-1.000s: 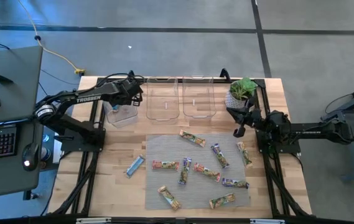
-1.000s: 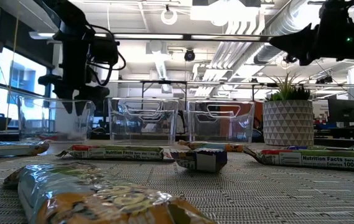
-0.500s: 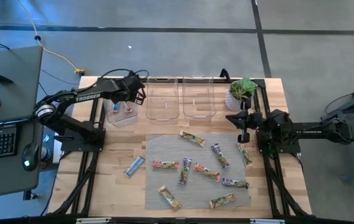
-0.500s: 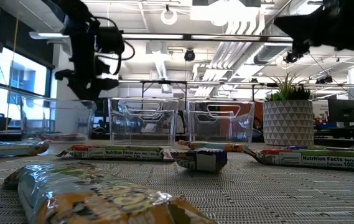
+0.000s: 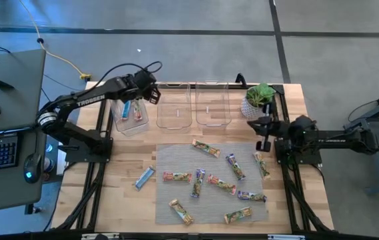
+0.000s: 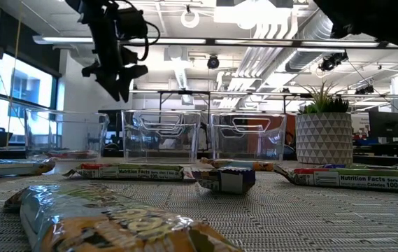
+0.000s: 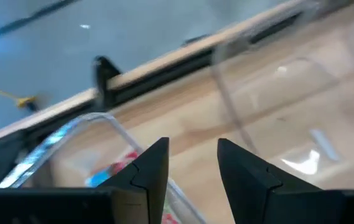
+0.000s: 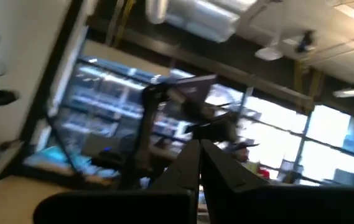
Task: Pick and place Granola Bars by type
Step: Put the yellow granola bar into the middle transparent bin
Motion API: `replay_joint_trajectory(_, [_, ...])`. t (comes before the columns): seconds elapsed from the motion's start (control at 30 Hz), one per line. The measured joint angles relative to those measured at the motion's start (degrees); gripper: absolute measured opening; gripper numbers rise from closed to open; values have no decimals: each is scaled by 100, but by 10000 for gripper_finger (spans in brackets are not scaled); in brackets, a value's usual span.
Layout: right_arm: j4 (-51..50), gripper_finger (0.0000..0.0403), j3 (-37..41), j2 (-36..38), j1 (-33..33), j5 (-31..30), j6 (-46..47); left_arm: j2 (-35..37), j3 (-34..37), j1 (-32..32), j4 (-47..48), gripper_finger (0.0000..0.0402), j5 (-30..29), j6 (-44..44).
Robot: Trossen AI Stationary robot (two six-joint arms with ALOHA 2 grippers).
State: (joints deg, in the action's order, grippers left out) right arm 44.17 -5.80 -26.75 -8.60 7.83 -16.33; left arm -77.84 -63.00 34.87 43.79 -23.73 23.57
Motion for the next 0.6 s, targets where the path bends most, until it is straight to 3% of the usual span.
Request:
replay_joint_trajectory(0.2, [-707,1,-313,-482,2,-110,21,0,-351,-4,-41,132,803,-259])
replay_joint_trajectory(0.37, [-2415,1,-1296,-1089,0,-471,9,0,-616,-4,-54,132,1285,-278])
replay_joint_trajectory(0.6, [-4651,1,-2720,-1910,2,-551,-76,0,-654,-4,-11,131,1430,-278])
